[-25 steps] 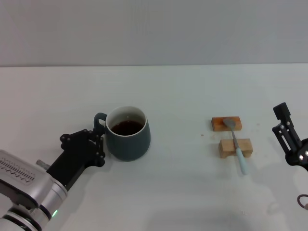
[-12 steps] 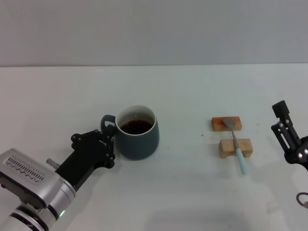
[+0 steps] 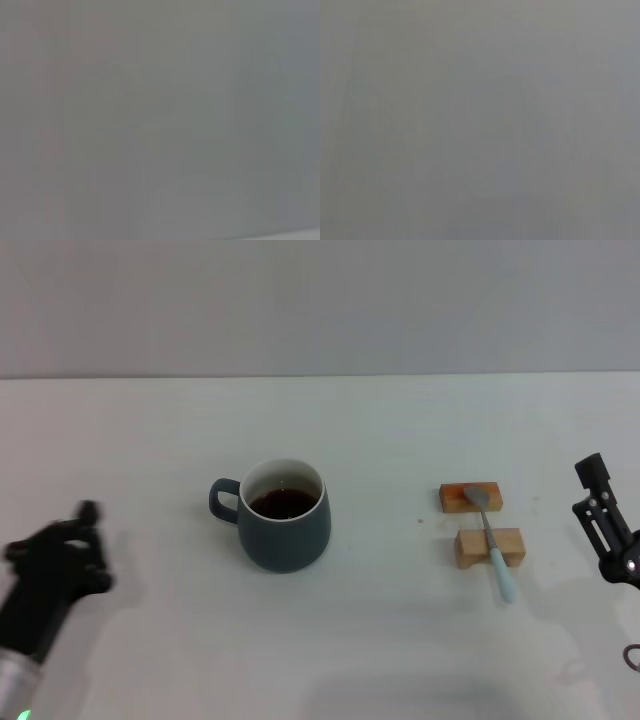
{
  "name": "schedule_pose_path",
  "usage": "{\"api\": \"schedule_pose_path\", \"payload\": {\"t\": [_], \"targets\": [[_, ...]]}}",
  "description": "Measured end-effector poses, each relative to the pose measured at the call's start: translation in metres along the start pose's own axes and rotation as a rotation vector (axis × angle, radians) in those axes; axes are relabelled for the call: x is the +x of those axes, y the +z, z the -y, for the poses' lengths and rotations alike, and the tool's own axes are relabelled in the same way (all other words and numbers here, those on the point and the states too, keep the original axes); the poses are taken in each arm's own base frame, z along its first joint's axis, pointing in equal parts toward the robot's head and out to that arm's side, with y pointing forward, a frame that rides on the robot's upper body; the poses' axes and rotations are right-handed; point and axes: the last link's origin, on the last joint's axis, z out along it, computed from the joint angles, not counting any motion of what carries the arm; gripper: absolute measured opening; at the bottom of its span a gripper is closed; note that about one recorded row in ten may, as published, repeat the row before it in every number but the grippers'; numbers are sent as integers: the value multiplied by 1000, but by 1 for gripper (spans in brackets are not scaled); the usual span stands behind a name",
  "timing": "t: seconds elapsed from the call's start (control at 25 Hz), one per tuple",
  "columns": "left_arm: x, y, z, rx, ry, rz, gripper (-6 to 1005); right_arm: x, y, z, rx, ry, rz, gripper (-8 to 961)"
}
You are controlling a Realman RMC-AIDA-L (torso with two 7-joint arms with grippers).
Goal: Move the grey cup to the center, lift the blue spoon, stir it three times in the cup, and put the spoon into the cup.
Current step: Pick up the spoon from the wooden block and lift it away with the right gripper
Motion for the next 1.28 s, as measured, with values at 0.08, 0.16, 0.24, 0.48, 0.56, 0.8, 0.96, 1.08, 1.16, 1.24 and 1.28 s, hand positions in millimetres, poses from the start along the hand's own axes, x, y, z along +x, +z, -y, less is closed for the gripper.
{"api": "schedule_pose_path", "payload": {"t": [0.08,0.16,0.24,0.48,0.56,0.8,0.96,1.08,1.16,1.24,1.28], "targets": [[-2,-17,17,101,-25,-3,77,1,-2,1,13,-4,-12,691],[-5,-24,23,128,-32,12,79,6,-3,2,17,-2,-44,690],[-7,-26,26,135,-38,18,80,8,-3,2,18,-2,-60,690],[-9,-28,29,141,-46,28,244,21,-12,-3,-7,-4,-162,687],[-9,-27,29,140,-46,30,308,26,-17,-6,-20,0,-200,686],[-10,-26,30,137,-36,35,453,28,-38,-9,15,11,-255,684],[-11,-23,33,133,-24,49,637,31,-46,0,92,11,-291,682],[-11,-22,34,131,-20,52,744,31,-47,1,111,19,-297,681],[-12,-20,34,129,-15,59,784,36,-47,-1,113,41,-328,680],[-12,-20,35,129,-15,60,823,38,-47,-1,109,47,-343,679],[-12,-20,35,129,-15,60,842,40,-47,-2,104,51,-355,679]]}}
